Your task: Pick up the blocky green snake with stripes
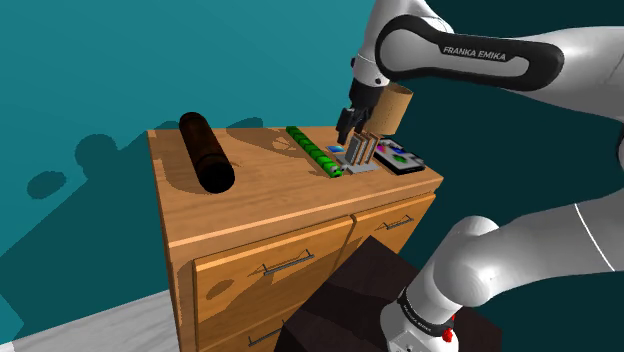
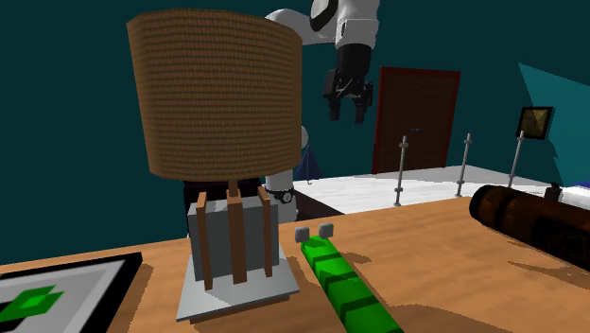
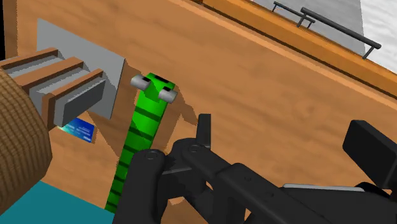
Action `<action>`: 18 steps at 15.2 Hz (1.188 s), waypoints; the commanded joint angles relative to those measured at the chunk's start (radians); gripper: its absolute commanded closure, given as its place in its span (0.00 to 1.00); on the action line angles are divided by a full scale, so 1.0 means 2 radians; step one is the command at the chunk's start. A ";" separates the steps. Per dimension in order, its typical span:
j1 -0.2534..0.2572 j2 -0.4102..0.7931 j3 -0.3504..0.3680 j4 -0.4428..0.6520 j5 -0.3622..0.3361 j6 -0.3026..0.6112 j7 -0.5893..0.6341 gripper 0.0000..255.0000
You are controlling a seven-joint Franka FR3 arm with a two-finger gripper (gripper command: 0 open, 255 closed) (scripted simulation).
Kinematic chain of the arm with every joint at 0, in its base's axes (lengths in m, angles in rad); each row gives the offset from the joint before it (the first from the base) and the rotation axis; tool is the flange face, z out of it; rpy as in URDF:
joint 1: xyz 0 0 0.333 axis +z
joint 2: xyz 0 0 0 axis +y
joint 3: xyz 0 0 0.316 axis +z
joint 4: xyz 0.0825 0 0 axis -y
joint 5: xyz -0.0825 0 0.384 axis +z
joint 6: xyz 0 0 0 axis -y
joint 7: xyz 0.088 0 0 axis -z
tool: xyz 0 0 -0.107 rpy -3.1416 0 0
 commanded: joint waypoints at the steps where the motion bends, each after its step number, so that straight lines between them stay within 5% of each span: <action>1: -0.006 0.035 -0.006 0.012 0.000 0.021 0.005 0.00; 18: -0.054 0.343 -0.070 0.210 0.037 0.116 0.000 0.00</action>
